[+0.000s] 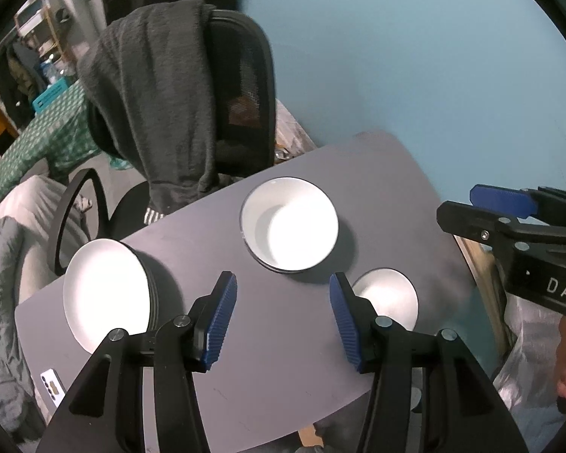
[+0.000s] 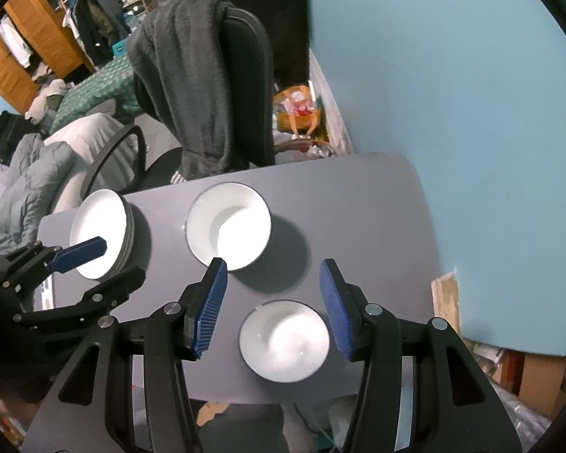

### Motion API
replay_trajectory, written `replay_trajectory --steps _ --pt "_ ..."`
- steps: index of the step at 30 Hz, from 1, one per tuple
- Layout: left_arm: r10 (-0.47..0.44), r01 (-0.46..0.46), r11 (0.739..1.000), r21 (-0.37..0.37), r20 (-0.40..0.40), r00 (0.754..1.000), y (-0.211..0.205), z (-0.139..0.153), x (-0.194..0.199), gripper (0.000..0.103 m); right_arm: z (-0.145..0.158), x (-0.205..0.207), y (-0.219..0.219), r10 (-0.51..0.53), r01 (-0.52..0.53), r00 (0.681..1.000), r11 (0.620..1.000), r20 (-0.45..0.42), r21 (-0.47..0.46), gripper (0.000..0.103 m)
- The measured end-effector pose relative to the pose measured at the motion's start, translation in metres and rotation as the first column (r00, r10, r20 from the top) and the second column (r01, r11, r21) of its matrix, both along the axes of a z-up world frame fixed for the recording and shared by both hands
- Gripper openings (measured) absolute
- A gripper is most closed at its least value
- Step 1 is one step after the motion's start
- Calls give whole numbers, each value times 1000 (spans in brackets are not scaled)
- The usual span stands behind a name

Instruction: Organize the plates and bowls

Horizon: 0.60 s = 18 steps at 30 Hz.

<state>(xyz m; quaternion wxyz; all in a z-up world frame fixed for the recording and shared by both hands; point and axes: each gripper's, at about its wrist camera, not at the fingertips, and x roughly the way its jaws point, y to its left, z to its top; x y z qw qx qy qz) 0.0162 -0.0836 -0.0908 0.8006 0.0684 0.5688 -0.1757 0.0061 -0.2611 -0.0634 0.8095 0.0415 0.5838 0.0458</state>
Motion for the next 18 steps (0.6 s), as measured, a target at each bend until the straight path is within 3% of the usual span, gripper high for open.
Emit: replay_trajectory --steps 6,18 --pt "-34 34 999 -11 7 999 -9 3 -12 60 5 -11 -9 -21 21 1000 1000 7 -21 50" --pt "-101 101 995 -14 -18 995 -30 -5 -26 60 6 -39 -26 -77 77 997 997 -3 -24 50"
